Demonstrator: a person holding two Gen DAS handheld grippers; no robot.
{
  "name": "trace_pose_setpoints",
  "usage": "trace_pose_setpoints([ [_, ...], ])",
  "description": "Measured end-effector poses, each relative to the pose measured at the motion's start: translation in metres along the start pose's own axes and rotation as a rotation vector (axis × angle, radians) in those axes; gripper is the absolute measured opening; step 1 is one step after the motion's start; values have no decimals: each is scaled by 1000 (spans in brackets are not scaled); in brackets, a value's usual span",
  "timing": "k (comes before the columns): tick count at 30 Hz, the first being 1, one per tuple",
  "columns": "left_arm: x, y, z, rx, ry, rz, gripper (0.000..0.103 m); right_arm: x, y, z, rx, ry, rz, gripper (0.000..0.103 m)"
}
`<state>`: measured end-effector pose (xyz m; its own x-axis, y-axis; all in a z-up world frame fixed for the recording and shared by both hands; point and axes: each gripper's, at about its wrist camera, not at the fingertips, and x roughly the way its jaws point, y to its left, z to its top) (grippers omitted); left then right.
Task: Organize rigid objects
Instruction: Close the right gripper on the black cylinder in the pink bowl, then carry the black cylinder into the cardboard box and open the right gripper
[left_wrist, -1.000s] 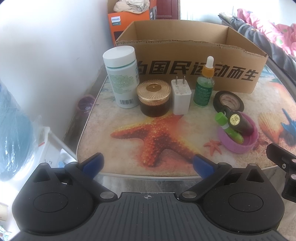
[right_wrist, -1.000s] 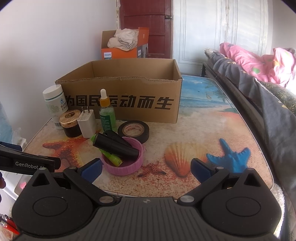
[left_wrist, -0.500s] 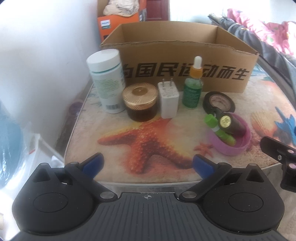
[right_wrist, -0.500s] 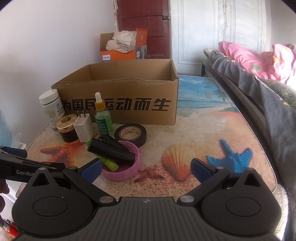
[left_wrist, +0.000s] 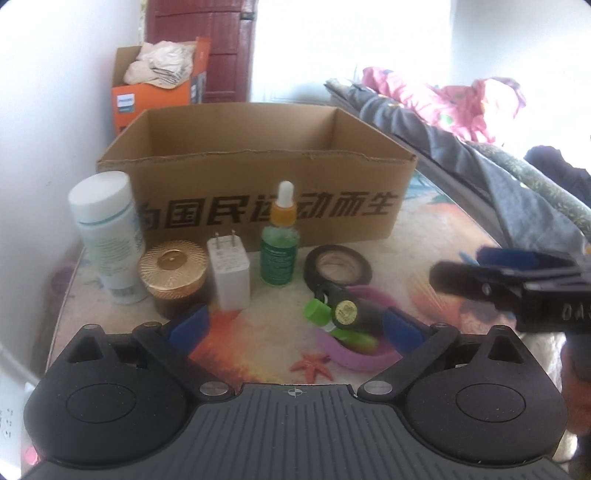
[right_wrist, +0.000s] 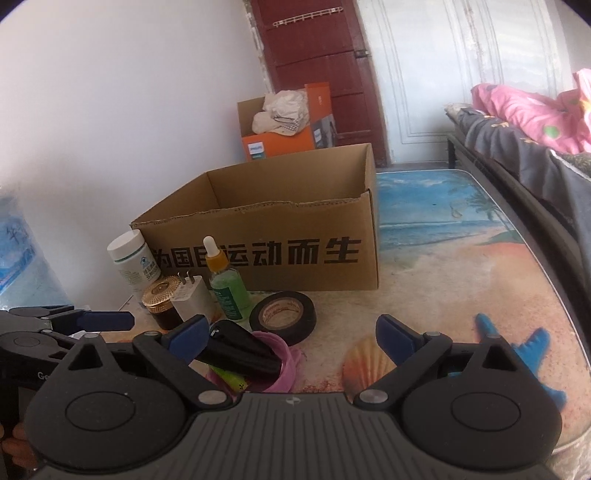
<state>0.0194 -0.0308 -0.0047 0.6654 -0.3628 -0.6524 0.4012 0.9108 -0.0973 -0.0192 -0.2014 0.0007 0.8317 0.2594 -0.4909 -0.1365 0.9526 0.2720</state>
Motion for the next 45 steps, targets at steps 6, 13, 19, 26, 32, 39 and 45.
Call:
trace_pose_setpoints([
  [6, 3, -9, -10, 63, 26, -60, 78, 12, -9, 26, -64, 40, 151, 74],
  [13, 10, -29, -15, 125, 16, -73, 58, 38, 26, 23, -239, 180, 315, 60],
  [19, 13, -33, -15, 151, -18, -80, 55, 56, 34, 22, -283, 252, 369, 46],
  [26, 15, -36, -12, 159, -55, -90, 53, 65, 23, 23, -243, 271, 392, 36],
  [32, 12, -48, -5, 200, -88, -106, 53, 57, 8, 26, -185, 242, 403, 34],
  [39, 21, -64, -2, 242, -98, -130, 48, 44, -13, 25, -110, 216, 370, 34],
  [45, 32, -65, 0, 233, -74, -134, 39, 48, -25, 18, -44, 218, 346, 33],
])
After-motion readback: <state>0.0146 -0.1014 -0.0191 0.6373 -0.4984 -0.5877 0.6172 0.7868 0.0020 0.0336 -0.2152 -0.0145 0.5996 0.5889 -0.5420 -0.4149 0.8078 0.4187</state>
